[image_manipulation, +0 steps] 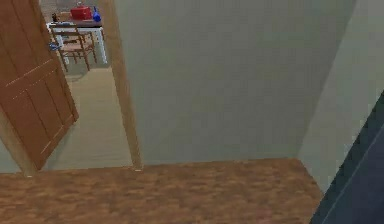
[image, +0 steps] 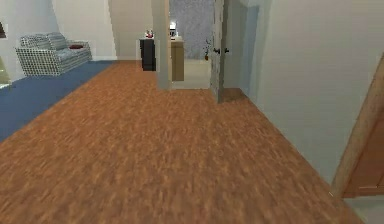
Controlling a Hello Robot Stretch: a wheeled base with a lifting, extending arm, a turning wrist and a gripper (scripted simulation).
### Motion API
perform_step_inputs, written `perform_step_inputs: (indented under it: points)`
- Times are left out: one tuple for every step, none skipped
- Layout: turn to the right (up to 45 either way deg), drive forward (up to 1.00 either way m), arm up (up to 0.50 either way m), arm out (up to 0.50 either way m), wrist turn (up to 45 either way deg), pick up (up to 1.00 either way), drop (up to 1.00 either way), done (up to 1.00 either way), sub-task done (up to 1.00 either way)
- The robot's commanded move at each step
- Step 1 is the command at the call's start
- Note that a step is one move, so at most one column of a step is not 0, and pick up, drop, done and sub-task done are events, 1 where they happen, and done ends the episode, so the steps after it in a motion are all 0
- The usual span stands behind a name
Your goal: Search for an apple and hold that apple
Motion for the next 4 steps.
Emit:
perform_step_inputs:
  points:
    - [0.0,0.1,0.0,0.0,0.0,0.0,0.0,0.0,0.0]
    - [-18.0,0.0,0.0,0.0,0.0,0.0,0.0,0.0,0.0]
    - [0.0,1.0,0.0,0.0,0.0,0.0,0.0,0.0,0.0]
    - [0.0,1.0,0.0,0.0,0.0,0.0,0.0,0.0,0.0]
